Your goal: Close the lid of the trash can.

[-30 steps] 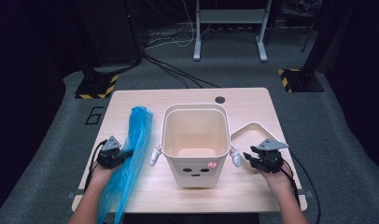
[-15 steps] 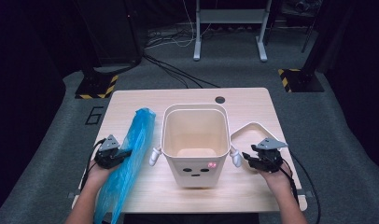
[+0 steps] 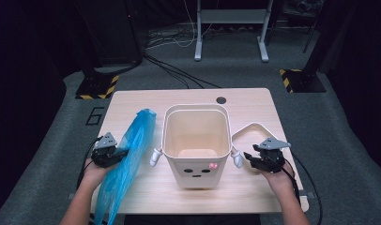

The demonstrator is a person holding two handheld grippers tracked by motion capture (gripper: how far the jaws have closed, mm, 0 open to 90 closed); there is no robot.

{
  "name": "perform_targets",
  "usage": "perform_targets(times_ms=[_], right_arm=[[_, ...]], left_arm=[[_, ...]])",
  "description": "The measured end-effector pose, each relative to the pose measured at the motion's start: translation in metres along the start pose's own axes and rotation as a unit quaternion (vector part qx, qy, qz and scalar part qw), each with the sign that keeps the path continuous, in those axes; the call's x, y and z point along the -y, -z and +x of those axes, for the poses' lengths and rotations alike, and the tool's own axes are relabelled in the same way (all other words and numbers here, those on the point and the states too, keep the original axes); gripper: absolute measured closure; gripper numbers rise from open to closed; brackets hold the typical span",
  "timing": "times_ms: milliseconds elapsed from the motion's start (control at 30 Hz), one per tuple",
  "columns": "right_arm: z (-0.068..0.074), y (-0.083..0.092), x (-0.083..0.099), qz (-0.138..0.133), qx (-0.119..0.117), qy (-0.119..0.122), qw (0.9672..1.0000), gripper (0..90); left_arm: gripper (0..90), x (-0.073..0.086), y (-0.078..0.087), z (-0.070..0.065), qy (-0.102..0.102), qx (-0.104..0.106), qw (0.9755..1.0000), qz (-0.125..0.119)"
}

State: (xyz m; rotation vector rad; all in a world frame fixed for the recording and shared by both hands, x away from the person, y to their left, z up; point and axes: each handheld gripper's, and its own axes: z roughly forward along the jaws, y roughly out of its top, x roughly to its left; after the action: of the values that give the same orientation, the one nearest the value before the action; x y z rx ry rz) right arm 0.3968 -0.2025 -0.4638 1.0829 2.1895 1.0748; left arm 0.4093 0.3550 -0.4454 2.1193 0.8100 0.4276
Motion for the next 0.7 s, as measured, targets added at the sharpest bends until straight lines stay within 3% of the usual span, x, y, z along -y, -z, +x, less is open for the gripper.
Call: perform_targets(times_ms=[333,700], right_arm=[[-0.001,0.011,-0.011,-0.017,0.001,0.003,0.9998,47.0],[0.003,0.017,-0.026,-0.016,-0.021,0.006,0.9996,47.1]], left_arm=[[86.7,-0.018,0.022,-0.003,-0.010,0.015,0.9996,-0.021],[86.8,-0.045,0.047,-0.008,-0.025,0.039,0.9985,-0.030]])
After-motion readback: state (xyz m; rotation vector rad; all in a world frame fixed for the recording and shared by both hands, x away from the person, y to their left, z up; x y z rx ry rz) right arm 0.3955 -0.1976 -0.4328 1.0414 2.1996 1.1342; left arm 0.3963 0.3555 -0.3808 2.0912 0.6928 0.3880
